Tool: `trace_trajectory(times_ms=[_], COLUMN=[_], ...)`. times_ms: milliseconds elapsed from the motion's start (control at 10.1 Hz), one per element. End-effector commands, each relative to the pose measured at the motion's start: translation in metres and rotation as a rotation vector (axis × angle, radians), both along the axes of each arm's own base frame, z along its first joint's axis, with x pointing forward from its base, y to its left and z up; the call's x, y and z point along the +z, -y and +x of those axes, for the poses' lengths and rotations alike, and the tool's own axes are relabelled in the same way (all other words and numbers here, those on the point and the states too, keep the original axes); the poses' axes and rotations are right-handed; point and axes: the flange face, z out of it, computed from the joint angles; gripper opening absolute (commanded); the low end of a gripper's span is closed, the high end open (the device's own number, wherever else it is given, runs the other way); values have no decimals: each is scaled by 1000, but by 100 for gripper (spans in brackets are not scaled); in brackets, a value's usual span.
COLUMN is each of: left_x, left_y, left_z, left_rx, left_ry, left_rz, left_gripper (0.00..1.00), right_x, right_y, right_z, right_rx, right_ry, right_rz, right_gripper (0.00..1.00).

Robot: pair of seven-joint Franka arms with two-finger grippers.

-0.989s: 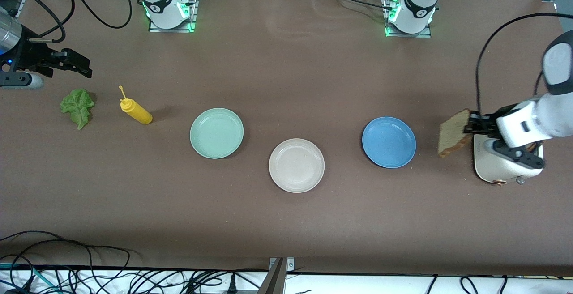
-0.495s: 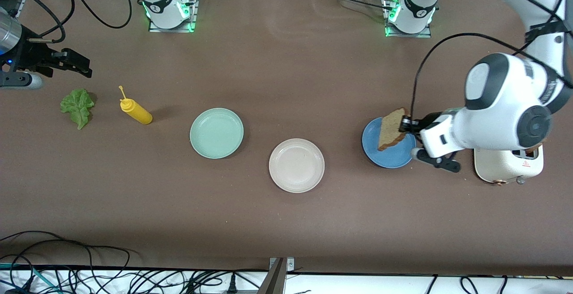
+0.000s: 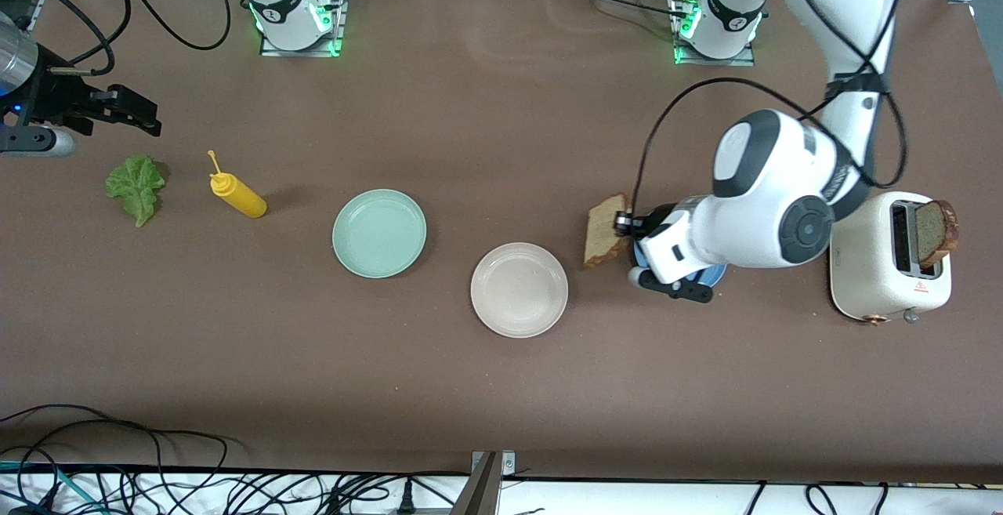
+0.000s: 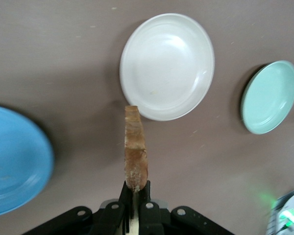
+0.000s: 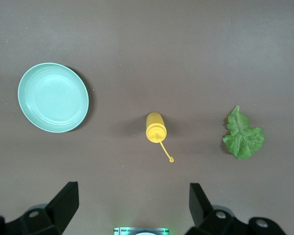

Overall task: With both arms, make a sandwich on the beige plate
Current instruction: 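Carry the bread slice with the left gripper over the beige plate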

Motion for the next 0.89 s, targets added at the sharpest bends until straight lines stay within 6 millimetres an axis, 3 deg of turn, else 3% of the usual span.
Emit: trace_trajectory(times_ms=[0,297,594,791], left_x=[-9,-52,-95,-114], left_y=[25,45,81,85], left_z=[15,31,33,30], left_rx=[152,359,342,307], left_ry=[-31,-116,-50,-42], left_rz=[-115,-359,-371,-369], left_gripper=[0,0,0,0], right_x=[5,6,6,5], right_y=[-1,-1,-1,-1], right_z=[-1,-1,-1,-1], right_rx=[-4,-4,-2,-2], right_ry=[-3,-2,-2,-3], right_rz=[9,8,8,9], right_gripper=[100,100,100,100])
